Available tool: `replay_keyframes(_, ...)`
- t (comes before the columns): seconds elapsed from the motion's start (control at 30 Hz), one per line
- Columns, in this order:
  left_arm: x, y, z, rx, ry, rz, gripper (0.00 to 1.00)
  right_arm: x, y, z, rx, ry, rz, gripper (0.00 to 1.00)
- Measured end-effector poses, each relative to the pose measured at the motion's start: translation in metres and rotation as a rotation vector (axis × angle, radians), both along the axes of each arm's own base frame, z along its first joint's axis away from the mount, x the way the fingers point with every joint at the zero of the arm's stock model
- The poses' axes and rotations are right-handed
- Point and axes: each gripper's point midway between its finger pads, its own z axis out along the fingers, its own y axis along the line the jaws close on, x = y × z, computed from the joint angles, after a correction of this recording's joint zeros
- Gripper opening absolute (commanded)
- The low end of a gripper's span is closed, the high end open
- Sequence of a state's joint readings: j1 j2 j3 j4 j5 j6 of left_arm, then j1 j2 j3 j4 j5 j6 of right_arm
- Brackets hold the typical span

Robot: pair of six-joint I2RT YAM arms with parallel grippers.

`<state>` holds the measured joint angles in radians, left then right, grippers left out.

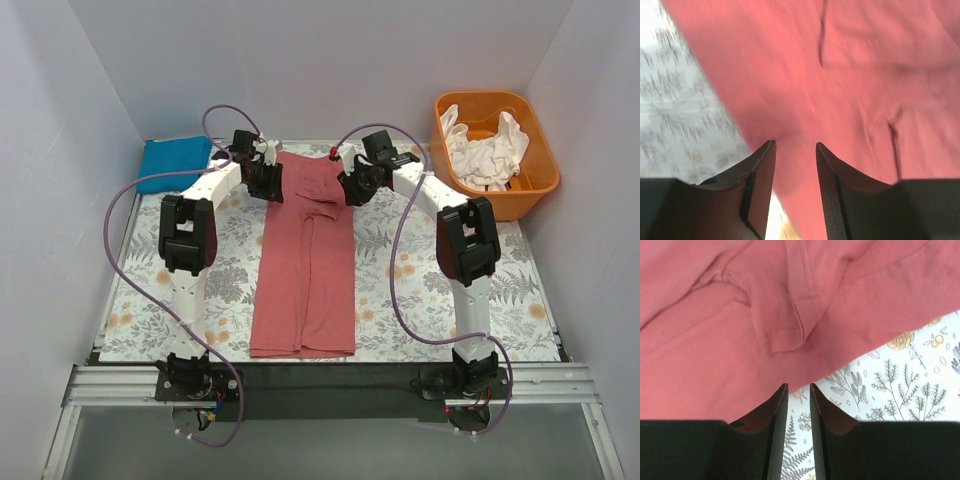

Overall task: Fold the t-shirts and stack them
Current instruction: Fold the tshirt

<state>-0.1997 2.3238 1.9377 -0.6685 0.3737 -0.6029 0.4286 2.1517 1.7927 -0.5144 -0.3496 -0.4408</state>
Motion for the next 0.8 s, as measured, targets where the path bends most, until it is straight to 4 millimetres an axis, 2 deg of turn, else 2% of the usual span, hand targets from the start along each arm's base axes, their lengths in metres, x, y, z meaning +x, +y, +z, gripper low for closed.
replay_keyframes(0.13, -0.031, 0.005, 0.019, -0.009, 0.006, -0.011, 0.37, -0.002, 0.01, 0.002, 0.027, 0.004, 0.01, 0.3)
replay_keyframes(0.23, -0.05, 0.005, 0.028, -0.023, 0.005, -0.035, 0.36, -0.006, 0.017, -0.003, 0.027, 0.014, 0.022, 0.29)
replay_keyframes(0.3, -0.064, 0.005, 0.027, -0.031, 0.02, -0.05, 0.35, -0.008, 0.021, -0.011, 0.022, 0.027, 0.03, 0.29)
replay_keyframes(0.43, -0.086, 0.008, 0.007, -0.028, 0.083, -0.07, 0.34, -0.011, 0.027, -0.035, 0.002, 0.063, 0.04, 0.27)
replay_keyframes(0.53, -0.089, 0.008, -0.001, -0.026, 0.105, -0.072, 0.34, -0.013, 0.03, -0.056, -0.02, 0.091, 0.042, 0.25)
replay_keyframes(0.7, -0.086, 0.009, -0.02, -0.013, 0.136, -0.065, 0.34, 0.007, 0.028, -0.057, -0.047, 0.032, 0.005, 0.22)
replay_keyframes(0.8, -0.078, 0.008, -0.02, -0.015, 0.131, -0.054, 0.34, 0.019, 0.027, -0.059, -0.063, 0.004, -0.024, 0.22)
